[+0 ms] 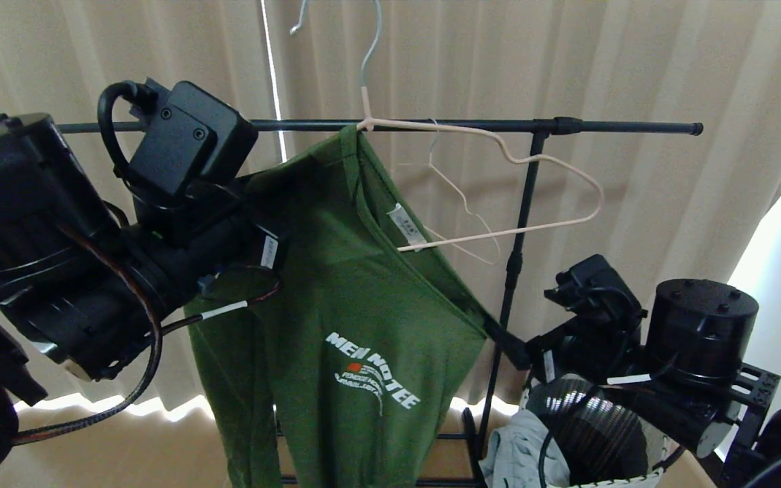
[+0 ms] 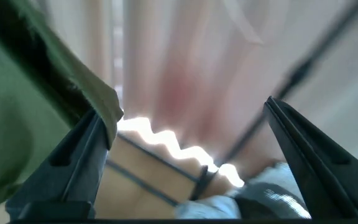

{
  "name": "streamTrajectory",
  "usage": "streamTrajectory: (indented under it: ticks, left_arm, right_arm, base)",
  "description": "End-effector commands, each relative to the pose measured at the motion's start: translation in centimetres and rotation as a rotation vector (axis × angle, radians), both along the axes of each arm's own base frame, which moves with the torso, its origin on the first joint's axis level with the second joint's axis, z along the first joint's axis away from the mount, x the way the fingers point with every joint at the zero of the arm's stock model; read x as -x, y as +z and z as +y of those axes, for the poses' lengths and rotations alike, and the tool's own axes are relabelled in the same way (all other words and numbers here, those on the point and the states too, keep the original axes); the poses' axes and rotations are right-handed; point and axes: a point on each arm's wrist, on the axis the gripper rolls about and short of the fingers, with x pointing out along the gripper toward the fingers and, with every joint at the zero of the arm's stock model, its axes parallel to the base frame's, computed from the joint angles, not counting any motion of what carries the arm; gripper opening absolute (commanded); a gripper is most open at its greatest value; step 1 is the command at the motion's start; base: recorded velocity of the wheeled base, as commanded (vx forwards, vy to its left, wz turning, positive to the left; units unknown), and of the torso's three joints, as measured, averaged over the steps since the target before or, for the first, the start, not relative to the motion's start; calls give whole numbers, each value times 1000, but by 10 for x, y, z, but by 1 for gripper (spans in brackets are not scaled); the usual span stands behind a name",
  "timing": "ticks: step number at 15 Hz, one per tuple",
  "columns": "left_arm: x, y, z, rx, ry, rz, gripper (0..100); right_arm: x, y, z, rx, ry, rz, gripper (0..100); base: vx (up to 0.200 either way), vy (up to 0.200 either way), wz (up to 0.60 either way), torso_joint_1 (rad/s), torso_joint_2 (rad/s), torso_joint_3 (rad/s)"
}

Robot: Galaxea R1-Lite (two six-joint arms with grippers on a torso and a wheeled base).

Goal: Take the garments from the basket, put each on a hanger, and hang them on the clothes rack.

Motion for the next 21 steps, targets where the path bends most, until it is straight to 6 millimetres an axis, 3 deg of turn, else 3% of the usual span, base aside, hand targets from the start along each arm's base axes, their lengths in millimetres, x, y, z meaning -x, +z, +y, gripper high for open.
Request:
streamTrajectory:
  ticks: [1, 5, 9, 12, 16, 21]
  left_arm:
    - [0, -12, 5, -39, 18, 29, 0]
    - [-1, -33, 22, -175, 85, 61, 0]
    - [-8, -45, 38, -285, 156, 79, 0]
    - [-11, -44, 45, -296, 208, 79, 0]
    - [-12, -39, 43, -232, 259, 82, 0]
    - [-6, -36, 28, -129, 223, 96, 0]
  right_arm:
    - [-3, 11, -20, -17, -71, -37, 100]
    - [-13, 34, -47, -54, -178, -121, 100]
    - [-10, 54, -47, -81, -166, -189, 100]
    - [2, 59, -37, -92, -107, -195, 100]
    - [29, 64, -10, -117, 63, -201, 100]
    - [45, 67, 5, -104, 174, -177, 100]
  base:
    - [0, 0, 0, 0, 0, 0]
    - [0, 0, 0, 0, 0, 0]
    - [0, 0, 0, 0, 0, 0]
    - [0, 0, 0, 0, 0, 0]
    - [0, 0, 0, 0, 0, 0]
    - [0, 0, 0, 0, 0, 0]
